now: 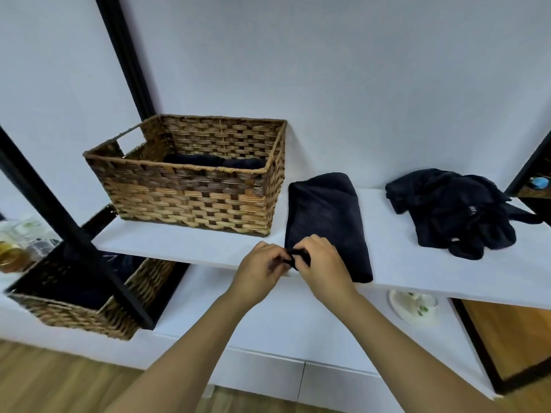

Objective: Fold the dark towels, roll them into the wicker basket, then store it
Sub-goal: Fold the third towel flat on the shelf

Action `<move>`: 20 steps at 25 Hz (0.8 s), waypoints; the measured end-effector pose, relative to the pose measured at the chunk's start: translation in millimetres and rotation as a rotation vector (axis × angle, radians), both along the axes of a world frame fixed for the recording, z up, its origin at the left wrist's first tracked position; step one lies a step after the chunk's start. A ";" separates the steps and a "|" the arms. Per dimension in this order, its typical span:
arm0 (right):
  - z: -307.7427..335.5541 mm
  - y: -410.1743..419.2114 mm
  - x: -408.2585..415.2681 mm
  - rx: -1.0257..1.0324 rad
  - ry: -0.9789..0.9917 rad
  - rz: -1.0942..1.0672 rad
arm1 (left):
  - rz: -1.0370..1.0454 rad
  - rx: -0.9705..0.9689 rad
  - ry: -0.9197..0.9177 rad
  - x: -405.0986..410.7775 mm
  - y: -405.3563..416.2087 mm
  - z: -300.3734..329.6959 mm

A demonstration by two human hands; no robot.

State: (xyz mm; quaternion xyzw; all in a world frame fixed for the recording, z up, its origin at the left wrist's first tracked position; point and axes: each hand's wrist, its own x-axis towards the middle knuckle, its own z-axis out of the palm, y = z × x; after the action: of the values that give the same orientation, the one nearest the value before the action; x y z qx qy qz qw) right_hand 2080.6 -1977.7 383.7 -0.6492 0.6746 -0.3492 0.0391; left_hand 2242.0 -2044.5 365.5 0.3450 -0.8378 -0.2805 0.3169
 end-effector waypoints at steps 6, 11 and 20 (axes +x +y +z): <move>-8.0 -2.9 6.5 -0.062 0.049 -0.007 | 0.116 0.156 0.066 -0.8 -3.2 1.1; -6.7 -3.7 7.0 -0.002 0.089 -0.003 | 0.103 0.261 0.144 -1.8 6.2 5.8; 2.4 -5.8 3.7 0.095 0.201 0.034 | 0.117 0.122 0.111 -2.9 4.7 -7.2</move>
State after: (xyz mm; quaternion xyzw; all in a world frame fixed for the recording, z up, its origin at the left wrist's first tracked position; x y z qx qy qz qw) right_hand 2084.2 -1983.5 386.1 -0.6896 0.6798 -0.2493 0.0076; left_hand 2239.1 -2039.8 358.3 0.3961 -0.7785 -0.3308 0.3571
